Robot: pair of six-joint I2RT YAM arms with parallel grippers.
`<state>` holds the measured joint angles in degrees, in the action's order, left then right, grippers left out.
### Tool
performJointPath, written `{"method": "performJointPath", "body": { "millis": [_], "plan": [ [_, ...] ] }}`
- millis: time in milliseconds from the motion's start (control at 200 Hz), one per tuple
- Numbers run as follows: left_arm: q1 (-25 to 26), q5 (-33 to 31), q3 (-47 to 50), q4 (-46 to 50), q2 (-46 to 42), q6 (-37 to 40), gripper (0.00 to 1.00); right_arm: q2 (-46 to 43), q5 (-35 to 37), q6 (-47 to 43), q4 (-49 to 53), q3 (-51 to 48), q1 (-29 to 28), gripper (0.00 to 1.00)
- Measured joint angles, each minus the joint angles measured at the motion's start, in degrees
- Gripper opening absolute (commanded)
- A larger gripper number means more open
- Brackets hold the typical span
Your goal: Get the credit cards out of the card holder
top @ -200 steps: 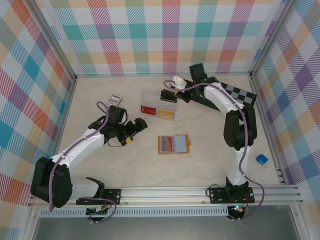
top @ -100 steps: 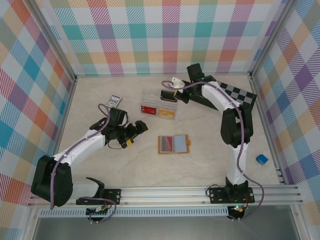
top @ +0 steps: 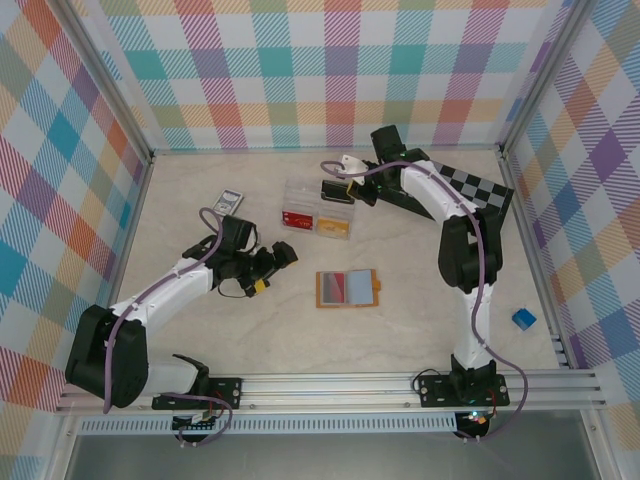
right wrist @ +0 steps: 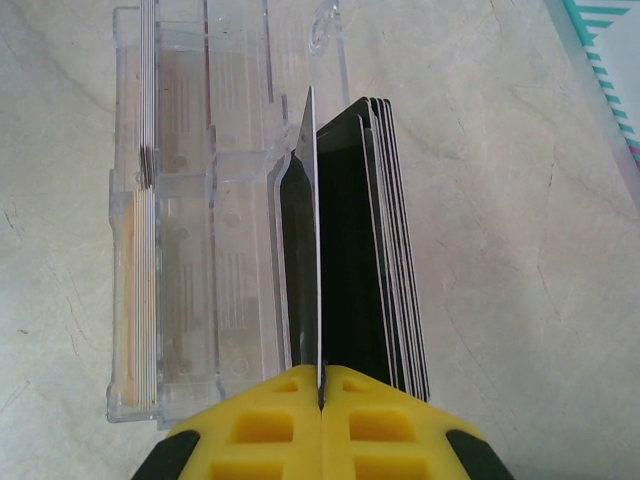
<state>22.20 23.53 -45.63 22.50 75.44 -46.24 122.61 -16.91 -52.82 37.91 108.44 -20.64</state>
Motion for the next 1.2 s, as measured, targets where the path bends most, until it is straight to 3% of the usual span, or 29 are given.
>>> {"method": "performJointPath", "body": {
  "millis": [445,615,1200],
  "plan": [
    [0.0,0.04,0.13,-0.24,0.11,-0.02,1.0,2.23,0.0,0.9,3.85,4.15,-0.35,0.07],
    [0.0,0.02,0.37,-0.26,0.11,-0.09,1.0,2.62,-0.04,0.9,5.35,5.16,-0.52,0.0],
    [0.0,0.0,0.44,-0.22,0.09,-0.22,1.0,4.15,-3.08,1.11,12.96,8.61,-0.85,0.0]
  ]
}}
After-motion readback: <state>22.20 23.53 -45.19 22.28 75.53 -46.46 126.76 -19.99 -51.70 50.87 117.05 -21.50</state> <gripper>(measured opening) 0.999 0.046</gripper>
